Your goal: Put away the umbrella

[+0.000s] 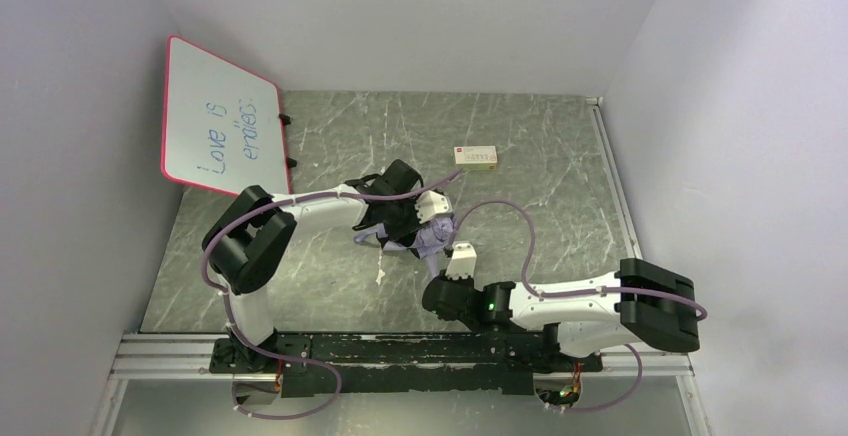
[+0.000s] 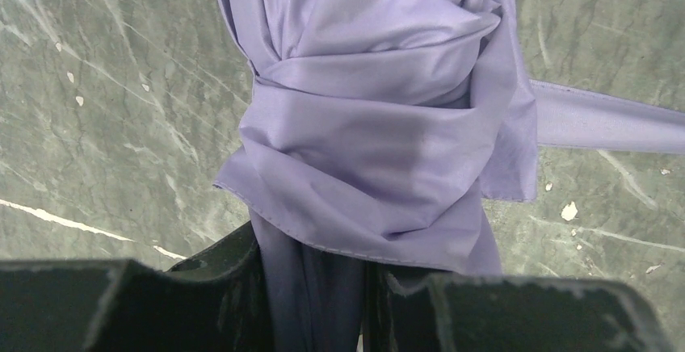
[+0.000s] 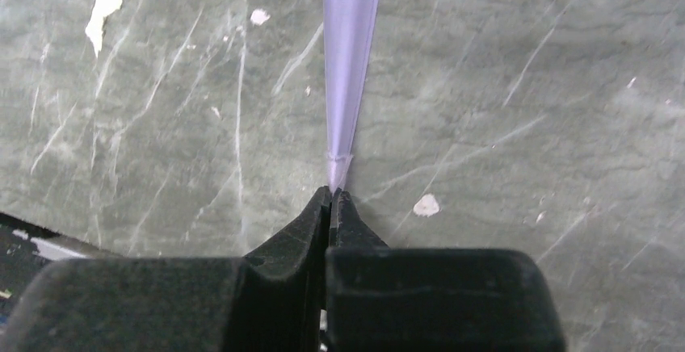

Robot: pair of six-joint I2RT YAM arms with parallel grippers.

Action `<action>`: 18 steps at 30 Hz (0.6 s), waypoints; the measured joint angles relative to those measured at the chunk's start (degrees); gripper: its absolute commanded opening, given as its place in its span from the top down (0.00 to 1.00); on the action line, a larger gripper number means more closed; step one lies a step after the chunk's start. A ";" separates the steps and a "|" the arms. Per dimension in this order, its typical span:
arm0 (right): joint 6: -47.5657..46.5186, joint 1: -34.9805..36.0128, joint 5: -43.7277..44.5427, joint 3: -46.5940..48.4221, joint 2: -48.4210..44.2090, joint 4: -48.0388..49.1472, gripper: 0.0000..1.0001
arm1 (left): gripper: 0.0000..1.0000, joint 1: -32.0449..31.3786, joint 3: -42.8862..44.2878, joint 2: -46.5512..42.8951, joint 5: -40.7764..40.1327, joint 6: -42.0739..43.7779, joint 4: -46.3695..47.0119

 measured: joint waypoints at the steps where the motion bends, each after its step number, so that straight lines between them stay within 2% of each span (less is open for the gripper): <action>1: 0.57 0.70 0.09 -0.11 -0.17 -0.17 1.00 | 0.95 0.00 0.09 0.09 0.00 -0.04 -0.11; 8: 2.40 3.15 -0.79 -0.42 -2.23 -3.34 1.00 | 0.95 0.00 0.11 0.09 -1.14 0.00 0.37; 15: -2.34 4.13 -1.86 1.36 -1.05 -5.11 0.99 | 0.95 1.05 -0.81 0.31 -5.60 1.14 4.26; 18: -4.17 4.13 -1.99 1.60 -0.96 -5.18 0.81 | 0.95 0.72 -1.57 -0.02 -6.23 1.88 5.25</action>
